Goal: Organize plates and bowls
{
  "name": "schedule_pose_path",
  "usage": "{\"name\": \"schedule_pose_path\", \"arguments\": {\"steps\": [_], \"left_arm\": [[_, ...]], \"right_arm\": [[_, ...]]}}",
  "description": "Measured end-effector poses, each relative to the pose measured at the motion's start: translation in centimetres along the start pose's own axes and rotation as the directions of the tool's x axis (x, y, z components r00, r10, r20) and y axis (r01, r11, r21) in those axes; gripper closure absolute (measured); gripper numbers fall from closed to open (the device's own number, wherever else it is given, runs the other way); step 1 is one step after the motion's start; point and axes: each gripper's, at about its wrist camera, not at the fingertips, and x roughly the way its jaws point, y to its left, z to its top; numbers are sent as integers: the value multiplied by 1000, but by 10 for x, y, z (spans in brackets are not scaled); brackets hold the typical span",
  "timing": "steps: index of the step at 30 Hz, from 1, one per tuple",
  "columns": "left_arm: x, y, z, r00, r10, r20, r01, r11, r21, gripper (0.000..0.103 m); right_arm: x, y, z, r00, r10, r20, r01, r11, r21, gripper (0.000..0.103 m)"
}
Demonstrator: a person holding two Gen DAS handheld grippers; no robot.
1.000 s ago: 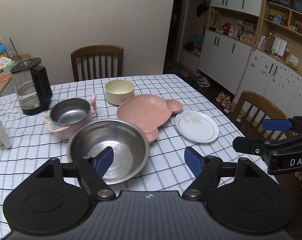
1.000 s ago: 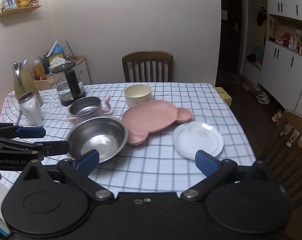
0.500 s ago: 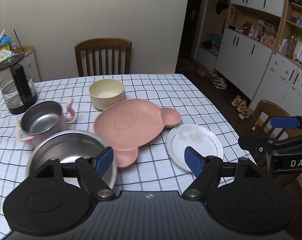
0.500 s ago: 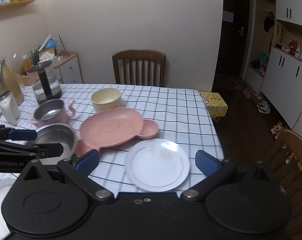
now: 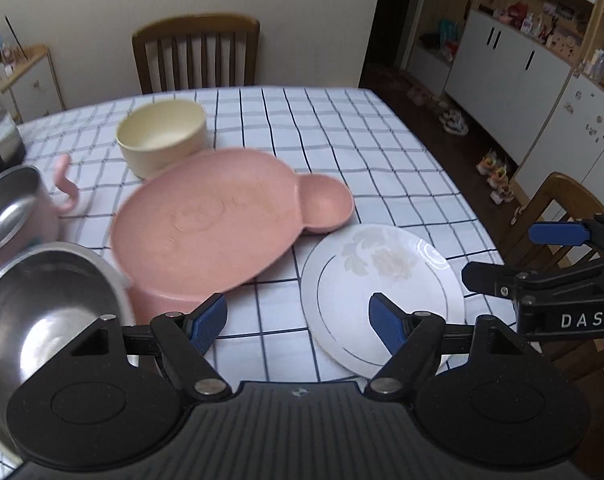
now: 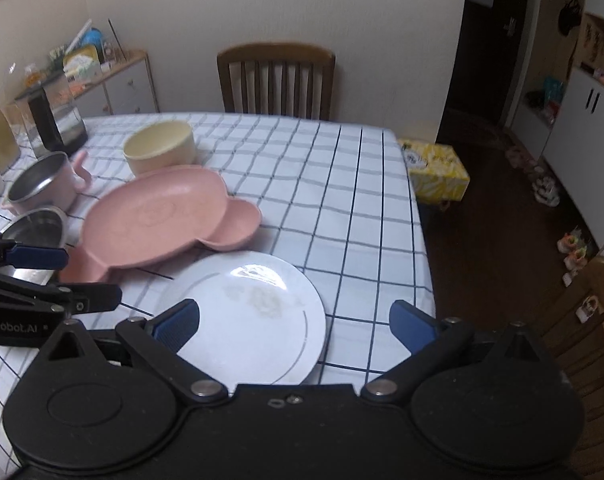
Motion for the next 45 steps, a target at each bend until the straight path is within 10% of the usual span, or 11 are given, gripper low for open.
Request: {"name": "schedule_pose_path", "arguments": {"steps": [6, 17, 32, 45], "left_arm": [[33, -9, 0, 996, -23, -80, 25, 1000, 17, 27], [65, -2, 4, 982, -64, -176, 51, 996, -74, 62], [75, 9, 6, 976, -95, -197, 66, 987, -149, 85], [55, 11, -13, 974, -113, -195, 83, 985, -153, 86]], "right_arm": [[36, -18, 3, 995, 38, -93, -35, 999, 34, 16], [77, -48, -2, 962, 163, -220, -120, 973, 197, 49], [86, -61, -6, 945, 226, -237, -153, 944, 294, 86], [68, -55, -21, 947, 225, -229, -147, 937, 316, 90]]}}
